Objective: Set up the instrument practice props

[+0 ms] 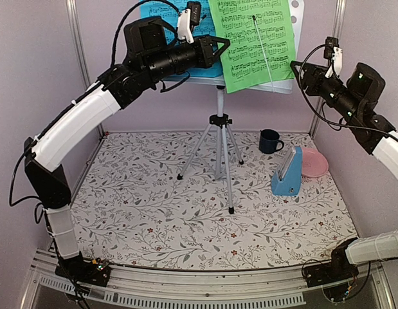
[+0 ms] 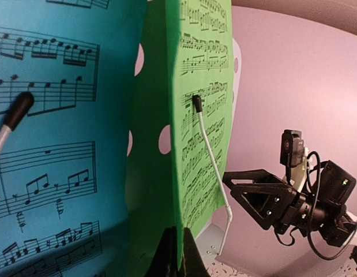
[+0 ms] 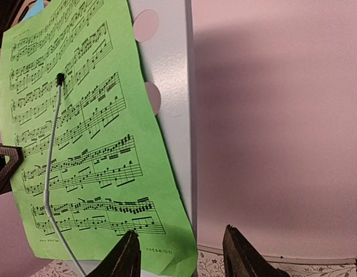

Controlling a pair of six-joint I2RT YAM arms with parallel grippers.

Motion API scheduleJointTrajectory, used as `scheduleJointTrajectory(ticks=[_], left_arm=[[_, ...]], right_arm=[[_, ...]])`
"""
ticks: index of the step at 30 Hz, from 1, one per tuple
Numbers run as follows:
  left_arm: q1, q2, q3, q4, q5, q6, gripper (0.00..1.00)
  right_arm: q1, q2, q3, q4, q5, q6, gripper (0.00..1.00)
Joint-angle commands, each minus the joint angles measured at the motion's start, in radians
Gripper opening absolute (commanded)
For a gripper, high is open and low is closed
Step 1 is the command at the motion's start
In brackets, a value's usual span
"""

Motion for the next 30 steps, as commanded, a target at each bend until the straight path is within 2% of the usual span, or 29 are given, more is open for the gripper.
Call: scheduleJointTrajectory(ticks=[1, 7, 11, 15, 18, 24, 28, 30], left_arm=[[-0.008, 0.025, 0.035, -0.005, 0.011, 0.037, 0.0], [-0.007, 0.048, 0.083, -0.013, 0.043, 0.052, 0.0], [-0.008, 0.086, 0.09, -0.014, 0.046, 0.052, 0.0], [-0.007, 0.086, 0.09, -0.012, 0.046, 0.052, 0.0], [-0.007, 0.086, 0.091, -0.01, 0.045, 0.053, 0.0], [-0.007, 0.082, 0.086, -0.012, 0.031, 0.056, 0.0], [-0.008, 0.069, 0.06, -0.012, 0.006, 0.047, 0.0], [-0.012, 0.021, 0.031, -0.01, -0.006, 0.04, 0.07]], right_arm=[[-0.021, -0.003, 0.016, 0.017, -0.01, -0.007, 0.49], [-0.042, -0.016, -0.021, 0.021, -0.026, 0.014, 0.45], [-0.052, -0.019, -0.029, 0.028, -0.051, 0.025, 0.37], [-0.057, -0.009, -0.029, 0.029, -0.068, 0.034, 0.43], [-0.061, -0.005, -0.035, 0.036, -0.084, 0.049, 0.43], [-0.063, -0.016, -0.047, 0.055, -0.085, 0.056, 0.21], [-0.063, -0.033, -0.067, 0.063, -0.069, 0.055, 0.0], [-0.064, -0.042, -0.078, 0.07, -0.065, 0.058, 0.0]])
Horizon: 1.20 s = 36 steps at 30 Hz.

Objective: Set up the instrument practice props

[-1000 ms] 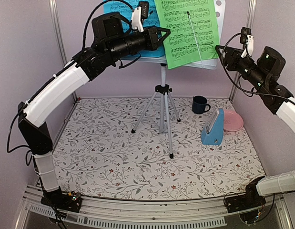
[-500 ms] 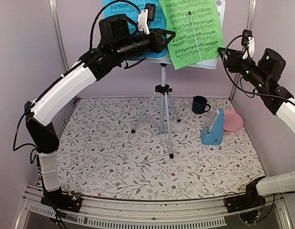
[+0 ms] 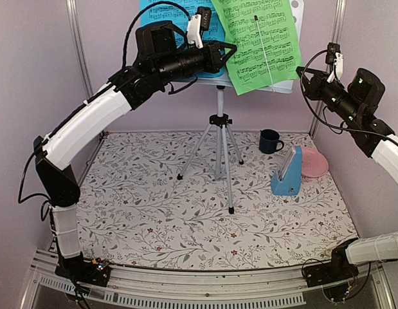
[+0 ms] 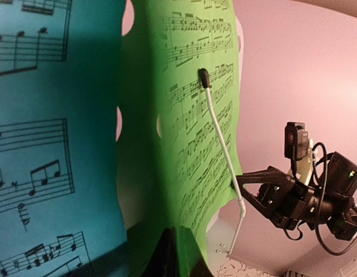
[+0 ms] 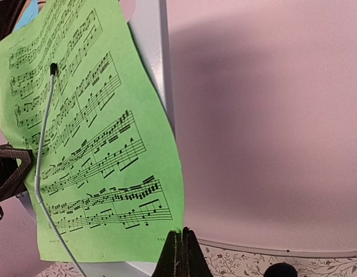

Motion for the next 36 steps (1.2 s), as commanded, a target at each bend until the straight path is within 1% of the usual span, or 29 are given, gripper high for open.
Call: scheduleJointTrajectory(ticks=[1, 4, 7, 10, 12, 14, 15, 18, 19, 24, 30, 36], left_arm=[[-0.014, -0.073, -0.057, -0.002, -0.041, -0.004, 0.12], [-0.027, -0.113, -0.122, 0.021, -0.077, -0.003, 0.25], [-0.039, -0.142, -0.192, 0.047, -0.1, -0.009, 0.26], [-0.05, -0.145, -0.215, 0.054, -0.109, -0.014, 0.26], [-0.055, -0.14, -0.218, 0.058, -0.11, -0.017, 0.25], [-0.055, -0.13, -0.219, 0.068, -0.106, -0.02, 0.2], [-0.056, -0.126, -0.217, 0.073, -0.107, -0.022, 0.17], [-0.054, -0.11, -0.196, 0.076, -0.116, -0.019, 0.03], [-0.054, -0.105, -0.188, 0.076, -0.125, -0.017, 0.0], [-0.051, -0.078, -0.133, 0.073, -0.157, 0.013, 0.0], [-0.04, -0.015, -0.008, 0.021, -0.159, 0.046, 0.0], [-0.027, 0.004, 0.009, 0.017, -0.167, 0.054, 0.0]], right_arm=[[-0.006, -0.035, -0.027, 0.039, 0.009, 0.009, 0.0], [-0.005, -0.044, -0.051, 0.052, 0.007, 0.018, 0.0], [-0.007, -0.049, -0.065, 0.065, 0.001, 0.025, 0.0], [-0.006, -0.052, -0.072, 0.072, -0.009, 0.035, 0.0], [-0.006, -0.054, -0.076, 0.074, -0.014, 0.042, 0.0], [-0.007, -0.057, -0.082, 0.077, -0.015, 0.043, 0.0], [-0.007, -0.061, -0.085, 0.078, -0.014, 0.045, 0.0], [-0.006, -0.071, -0.101, 0.085, -0.01, 0.047, 0.0], [-0.007, -0.075, -0.104, 0.087, -0.011, 0.049, 0.0], [-0.006, -0.086, -0.139, 0.107, -0.029, 0.072, 0.0], [-0.007, -0.076, -0.16, 0.13, -0.075, 0.108, 0.0], [-0.006, -0.063, -0.162, 0.155, -0.102, 0.129, 0.0]])
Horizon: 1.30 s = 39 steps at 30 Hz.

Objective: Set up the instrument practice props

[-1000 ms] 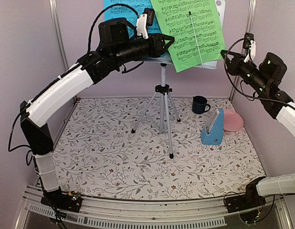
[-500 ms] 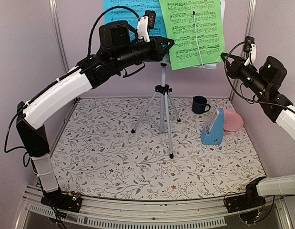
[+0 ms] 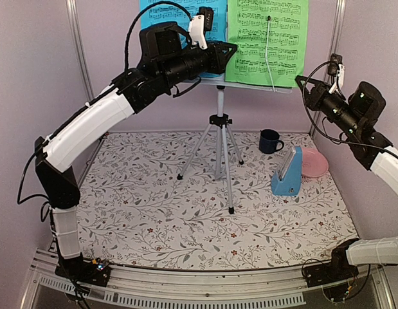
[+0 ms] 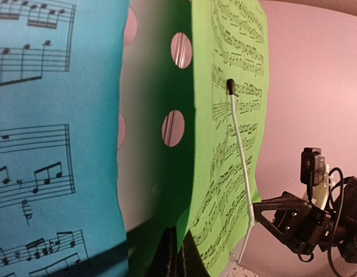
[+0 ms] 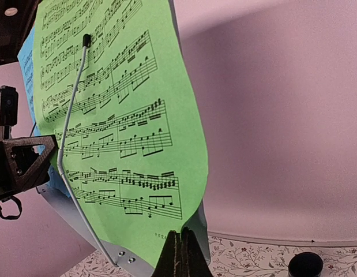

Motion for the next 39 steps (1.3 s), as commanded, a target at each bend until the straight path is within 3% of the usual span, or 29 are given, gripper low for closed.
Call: scheduleJointTrajectory(ticks=[1, 14, 17, 22, 31, 35, 39], left_arm=[[0.012, 0.009, 0.024, -0.007, -0.014, 0.026, 0.0], [0.025, -0.007, 0.028, -0.017, -0.03, 0.05, 0.0], [0.025, -0.008, 0.023, -0.022, -0.027, 0.05, 0.07], [0.022, -0.08, -0.032, -0.008, -0.014, 0.049, 0.29], [0.018, -0.291, -0.335, 0.058, -0.053, 0.054, 0.58], [0.02, -0.385, -0.449, 0.052, -0.073, 0.06, 0.7], [0.021, -0.501, -0.62, 0.087, -0.087, 0.044, 0.75]], right_arm=[[-0.004, 0.014, -0.007, 0.046, -0.037, 0.028, 0.0], [-0.004, 0.051, 0.006, 0.076, -0.092, 0.06, 0.0], [-0.004, 0.043, 0.009, 0.068, -0.076, 0.054, 0.13], [-0.003, 0.01, 0.027, 0.019, -0.002, 0.018, 0.42], [-0.005, -0.076, 0.033, -0.109, 0.058, -0.042, 0.82], [-0.005, -0.108, 0.031, -0.203, 0.074, -0.046, 0.91], [-0.005, -0.161, -0.015, -0.276, 0.117, -0.036, 0.94]])
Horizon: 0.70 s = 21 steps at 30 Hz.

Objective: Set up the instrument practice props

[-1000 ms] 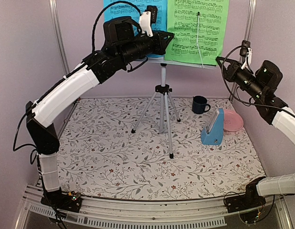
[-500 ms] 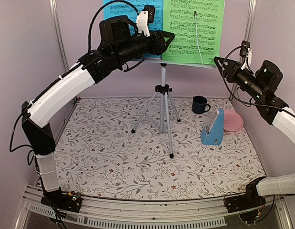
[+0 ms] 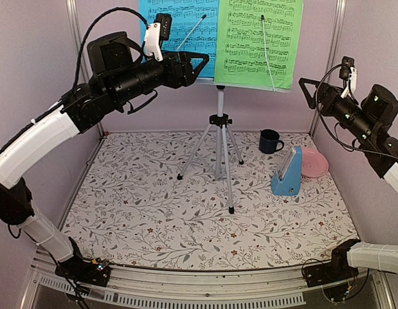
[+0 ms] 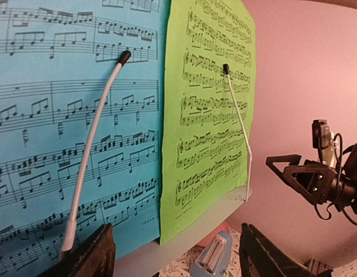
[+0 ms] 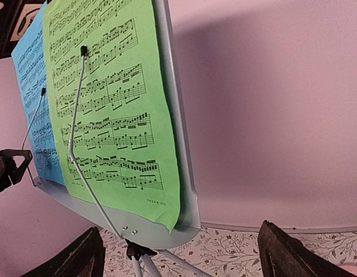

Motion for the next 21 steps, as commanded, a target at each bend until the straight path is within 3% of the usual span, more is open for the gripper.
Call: scheduleJointTrajectory(ticks=[1, 8, 12, 21], left_arm=[[0.006, -0.13, -0.2, 0.063, -0.032, -0.014, 0.75], [0.009, -0.299, -0.475, 0.114, -0.065, -0.069, 0.75], [0.01, -0.352, -0.596, 0.109, -0.075, -0.095, 0.76], [0.013, -0.41, -0.79, 0.139, -0.062, -0.171, 0.77]], right_arm=[[-0.002, -0.06, -0.04, -0.123, 0.073, 0.002, 0.95], [-0.002, -0.102, -0.139, -0.287, 0.203, 0.054, 0.98], [-0.002, -0.121, -0.231, -0.299, 0.249, 0.121, 0.99], [-0.003, 0.023, -0.279, -0.326, 0.357, 0.214, 0.99]])
